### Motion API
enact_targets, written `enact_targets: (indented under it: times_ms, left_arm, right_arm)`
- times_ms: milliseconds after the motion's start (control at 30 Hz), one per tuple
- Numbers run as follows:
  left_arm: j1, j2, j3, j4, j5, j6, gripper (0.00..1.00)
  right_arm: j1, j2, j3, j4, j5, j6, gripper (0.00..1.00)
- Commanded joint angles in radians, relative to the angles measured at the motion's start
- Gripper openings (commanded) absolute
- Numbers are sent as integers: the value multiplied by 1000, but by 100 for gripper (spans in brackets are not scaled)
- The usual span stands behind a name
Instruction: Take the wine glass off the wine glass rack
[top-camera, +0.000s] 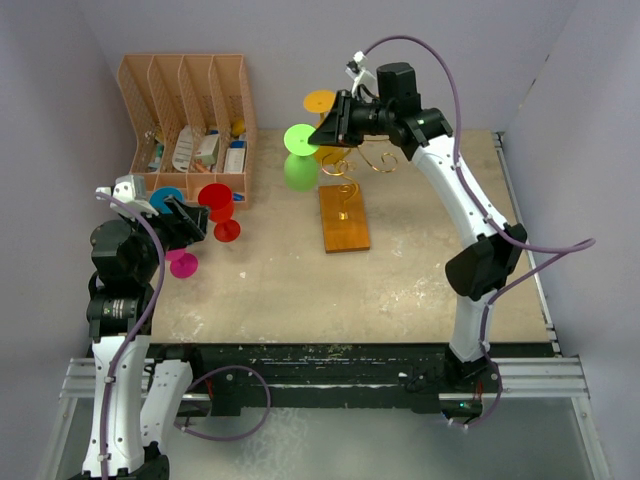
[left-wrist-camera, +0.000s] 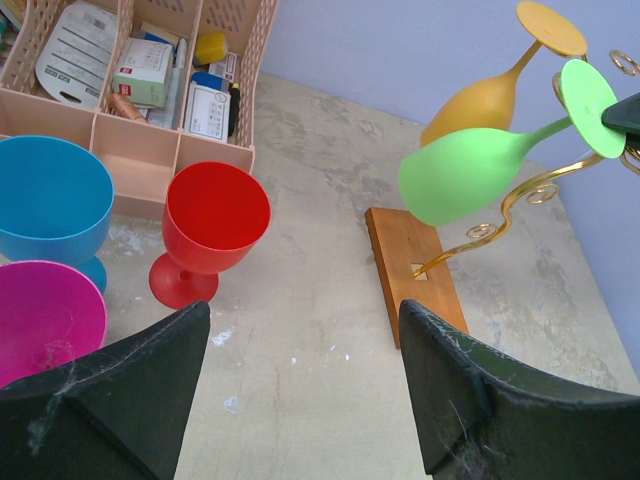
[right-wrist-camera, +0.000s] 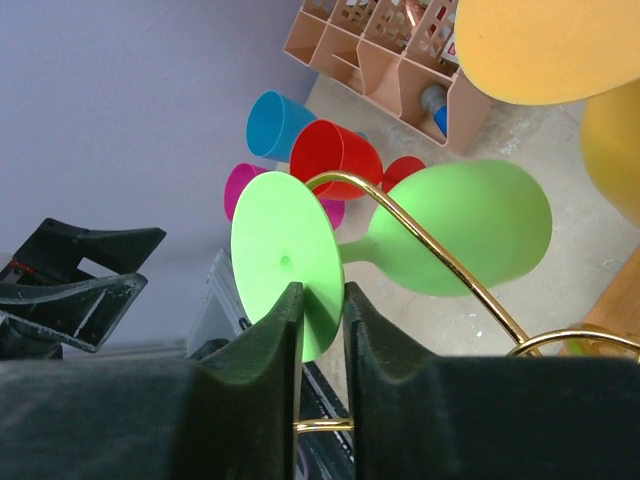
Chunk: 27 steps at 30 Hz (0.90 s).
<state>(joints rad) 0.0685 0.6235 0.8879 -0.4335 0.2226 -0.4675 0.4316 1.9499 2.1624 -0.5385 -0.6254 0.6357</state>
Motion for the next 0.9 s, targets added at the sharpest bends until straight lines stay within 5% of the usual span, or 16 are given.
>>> enact_targets:
  times_ms: [0, 233, 867]
  left_arm:
    - [-6, -1, 1, 46, 4, 12, 79]
    - [-5, 1, 2, 45, 1, 11, 80]
    - [-8, 4, 3, 39, -4, 9, 80]
  right_arm:
    - [6, -86, -25, 84, -38, 19, 7]
    - [4, -120, -23, 84, -5, 11, 0]
    - [-7, -114, -104, 280, -101, 139, 0]
